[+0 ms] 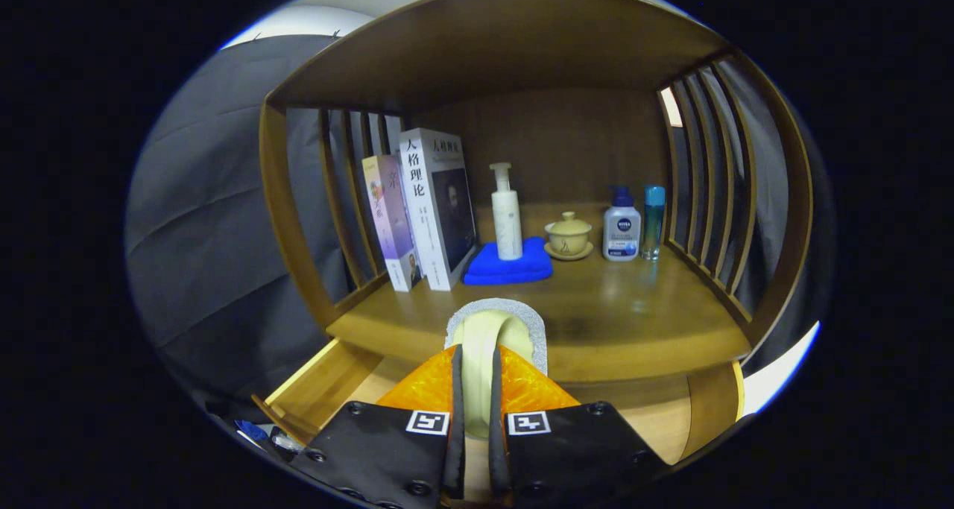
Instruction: Pull open the drawer, take out the items inside it, and place them on the countertop above the cabinet.
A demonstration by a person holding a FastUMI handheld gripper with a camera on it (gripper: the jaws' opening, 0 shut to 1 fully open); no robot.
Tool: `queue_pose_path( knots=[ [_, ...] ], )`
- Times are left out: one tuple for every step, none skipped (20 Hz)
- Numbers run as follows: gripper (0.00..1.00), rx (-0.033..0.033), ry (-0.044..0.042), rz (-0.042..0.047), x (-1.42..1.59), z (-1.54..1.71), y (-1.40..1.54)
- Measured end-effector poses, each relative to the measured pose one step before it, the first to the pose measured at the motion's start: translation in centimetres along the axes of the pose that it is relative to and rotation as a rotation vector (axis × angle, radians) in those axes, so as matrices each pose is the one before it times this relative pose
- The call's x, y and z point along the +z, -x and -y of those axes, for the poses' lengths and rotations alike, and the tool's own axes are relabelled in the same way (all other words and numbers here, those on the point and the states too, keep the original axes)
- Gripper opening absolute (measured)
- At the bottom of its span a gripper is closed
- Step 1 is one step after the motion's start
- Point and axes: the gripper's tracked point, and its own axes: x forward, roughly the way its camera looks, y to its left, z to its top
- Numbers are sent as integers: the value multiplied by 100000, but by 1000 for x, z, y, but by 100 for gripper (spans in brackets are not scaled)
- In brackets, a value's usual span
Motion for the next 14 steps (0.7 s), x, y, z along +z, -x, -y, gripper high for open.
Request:
queue_pose_path(
  knots=[
    [15, -830, -240, -837, 515, 182, -828],
    [15, -230, -957, -1491, 143, -51, -661],
    [15, -371, -1654, -1372, 269, -46, -799],
    [15, -499, -1056, -1689, 410, 210, -985],
    [15, -1609, -1016, -1104, 440, 414, -813],
    [14, -224, -995, -1108, 390, 189, -825],
    [14, -414, -1781, -810, 293, 53, -819],
    [16, 45, -1431, -2921, -480, -59, -609],
    [17, 210, -1779, -248, 165, -59, -566],
    [18, 202, -1382, -302, 187, -70, -748],
    [17, -429, -620, 483, 305, 139, -548],
    [17, -1467, 219, 260, 323, 400, -449],
    [17, -1522, 385, 373, 243, 199, -487],
    [17, -1415, 802, -17, 114, 210, -574]
  ],
)
